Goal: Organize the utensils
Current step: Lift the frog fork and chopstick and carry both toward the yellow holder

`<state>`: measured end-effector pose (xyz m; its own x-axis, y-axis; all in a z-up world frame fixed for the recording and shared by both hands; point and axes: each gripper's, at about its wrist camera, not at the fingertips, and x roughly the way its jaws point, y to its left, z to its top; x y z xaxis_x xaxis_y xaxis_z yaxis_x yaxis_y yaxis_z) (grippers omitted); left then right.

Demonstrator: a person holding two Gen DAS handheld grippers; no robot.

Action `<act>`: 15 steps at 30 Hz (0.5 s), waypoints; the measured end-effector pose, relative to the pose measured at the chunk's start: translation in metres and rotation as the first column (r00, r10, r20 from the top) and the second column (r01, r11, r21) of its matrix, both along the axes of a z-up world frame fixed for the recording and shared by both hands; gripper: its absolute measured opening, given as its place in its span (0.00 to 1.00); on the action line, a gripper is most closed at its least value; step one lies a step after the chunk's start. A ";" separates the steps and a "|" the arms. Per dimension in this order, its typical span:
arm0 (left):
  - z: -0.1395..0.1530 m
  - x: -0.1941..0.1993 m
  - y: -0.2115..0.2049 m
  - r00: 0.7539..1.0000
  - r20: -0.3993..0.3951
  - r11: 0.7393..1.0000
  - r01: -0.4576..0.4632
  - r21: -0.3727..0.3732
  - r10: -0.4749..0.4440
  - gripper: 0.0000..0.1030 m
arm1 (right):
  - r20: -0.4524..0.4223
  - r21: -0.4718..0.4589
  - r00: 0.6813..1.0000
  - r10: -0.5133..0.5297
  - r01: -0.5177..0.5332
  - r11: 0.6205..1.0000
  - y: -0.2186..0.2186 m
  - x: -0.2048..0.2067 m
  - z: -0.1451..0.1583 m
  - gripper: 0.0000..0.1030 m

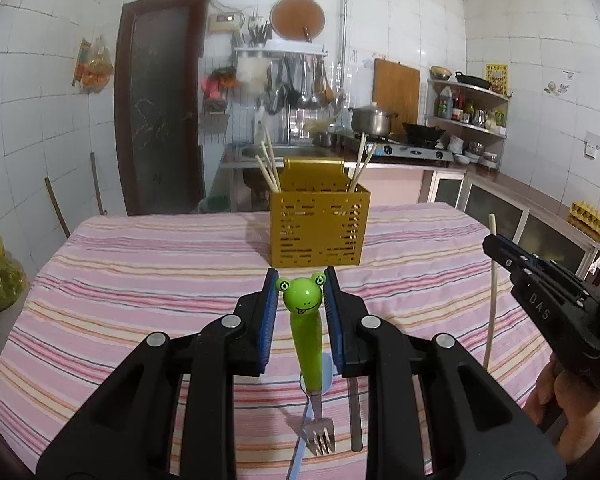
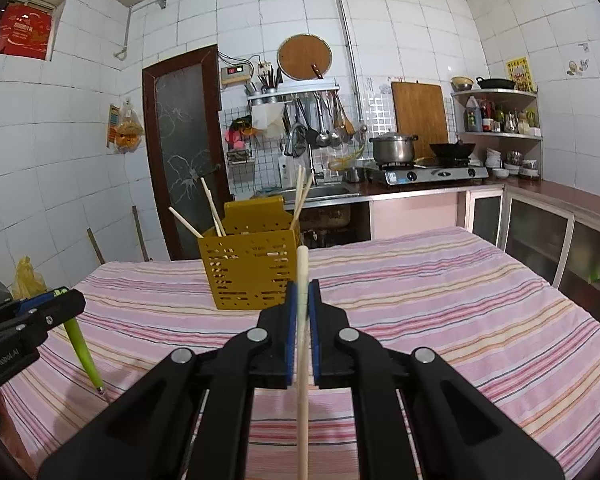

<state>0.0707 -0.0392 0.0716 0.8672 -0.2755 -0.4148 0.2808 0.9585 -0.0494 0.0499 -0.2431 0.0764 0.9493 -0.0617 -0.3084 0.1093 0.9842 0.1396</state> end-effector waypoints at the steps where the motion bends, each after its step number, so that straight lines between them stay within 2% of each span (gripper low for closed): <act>1: 0.001 -0.001 0.001 1.000 0.001 1.000 0.001 -0.003 -0.001 0.21 | 0.004 -0.001 1.000 0.001 -0.001 1.000 0.001 0.000 0.001 0.06; 15: 0.024 0.006 0.014 0.999 0.042 0.999 -0.004 -0.047 0.006 0.21 | 0.039 -0.013 0.999 0.007 -0.007 1.000 -0.002 0.012 0.018 0.06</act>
<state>0.0771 -0.0251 0.0952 0.8849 -0.2896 -0.3649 0.2792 0.9567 -0.0823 0.0622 -0.2447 0.0939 0.9610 -0.0586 -0.2702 0.0970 0.9866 0.1310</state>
